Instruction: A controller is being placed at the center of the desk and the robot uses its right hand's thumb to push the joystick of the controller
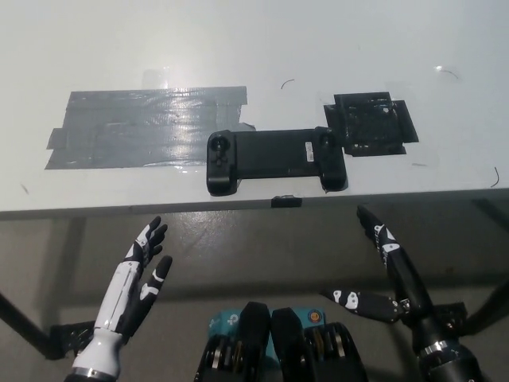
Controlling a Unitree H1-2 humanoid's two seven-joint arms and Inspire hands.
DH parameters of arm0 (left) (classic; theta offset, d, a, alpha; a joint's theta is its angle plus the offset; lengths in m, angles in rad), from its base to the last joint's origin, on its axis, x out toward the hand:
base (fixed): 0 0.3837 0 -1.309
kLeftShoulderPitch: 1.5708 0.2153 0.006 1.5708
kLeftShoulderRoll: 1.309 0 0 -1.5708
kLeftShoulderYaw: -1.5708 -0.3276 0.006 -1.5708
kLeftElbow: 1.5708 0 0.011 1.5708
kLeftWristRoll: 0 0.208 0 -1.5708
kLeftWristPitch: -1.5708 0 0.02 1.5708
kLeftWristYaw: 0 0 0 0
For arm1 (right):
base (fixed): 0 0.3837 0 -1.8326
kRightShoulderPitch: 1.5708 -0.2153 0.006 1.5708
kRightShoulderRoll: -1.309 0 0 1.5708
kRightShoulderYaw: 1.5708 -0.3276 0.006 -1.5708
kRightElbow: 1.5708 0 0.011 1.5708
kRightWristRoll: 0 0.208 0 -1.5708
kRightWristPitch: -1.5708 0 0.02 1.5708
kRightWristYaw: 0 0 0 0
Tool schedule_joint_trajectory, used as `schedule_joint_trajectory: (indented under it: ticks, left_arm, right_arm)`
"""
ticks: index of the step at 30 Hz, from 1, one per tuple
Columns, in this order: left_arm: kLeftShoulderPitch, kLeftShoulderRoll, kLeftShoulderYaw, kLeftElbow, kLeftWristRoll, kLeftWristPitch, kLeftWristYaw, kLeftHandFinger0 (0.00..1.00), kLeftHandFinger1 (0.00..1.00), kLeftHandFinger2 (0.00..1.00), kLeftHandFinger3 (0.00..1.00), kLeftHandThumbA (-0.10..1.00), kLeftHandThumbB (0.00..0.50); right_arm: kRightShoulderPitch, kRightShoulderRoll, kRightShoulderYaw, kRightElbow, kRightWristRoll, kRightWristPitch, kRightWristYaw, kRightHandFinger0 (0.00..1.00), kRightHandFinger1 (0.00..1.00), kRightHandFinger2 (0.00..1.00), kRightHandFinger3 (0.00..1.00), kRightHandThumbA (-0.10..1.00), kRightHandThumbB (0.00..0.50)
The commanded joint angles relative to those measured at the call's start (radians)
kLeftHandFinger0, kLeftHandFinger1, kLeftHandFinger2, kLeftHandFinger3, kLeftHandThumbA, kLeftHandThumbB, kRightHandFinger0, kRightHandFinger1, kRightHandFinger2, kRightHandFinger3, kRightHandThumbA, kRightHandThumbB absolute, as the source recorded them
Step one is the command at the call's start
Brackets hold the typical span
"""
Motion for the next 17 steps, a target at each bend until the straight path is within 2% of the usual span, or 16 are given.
schedule_joint_trajectory:
  ticks: [1, 17]
  left_arm:
    - [0.000, 0.008, 0.009, -0.030, -0.008, -0.002, -0.002, 1.00, 1.00, 1.00, 1.00, 0.90, 0.039]
    - [-0.005, 0.011, 0.011, -0.032, -0.011, -0.005, -0.004, 1.00, 1.00, 1.00, 1.00, 0.89, 0.022]
  right_arm:
    - [-0.028, 0.000, -0.004, -0.018, -0.006, -0.007, 0.015, 1.00, 1.00, 1.00, 1.00, 1.00, 0.171]
    - [-0.042, 0.001, -0.006, -0.008, -0.014, -0.010, 0.011, 1.00, 1.00, 1.00, 1.00, 1.00, 0.166]
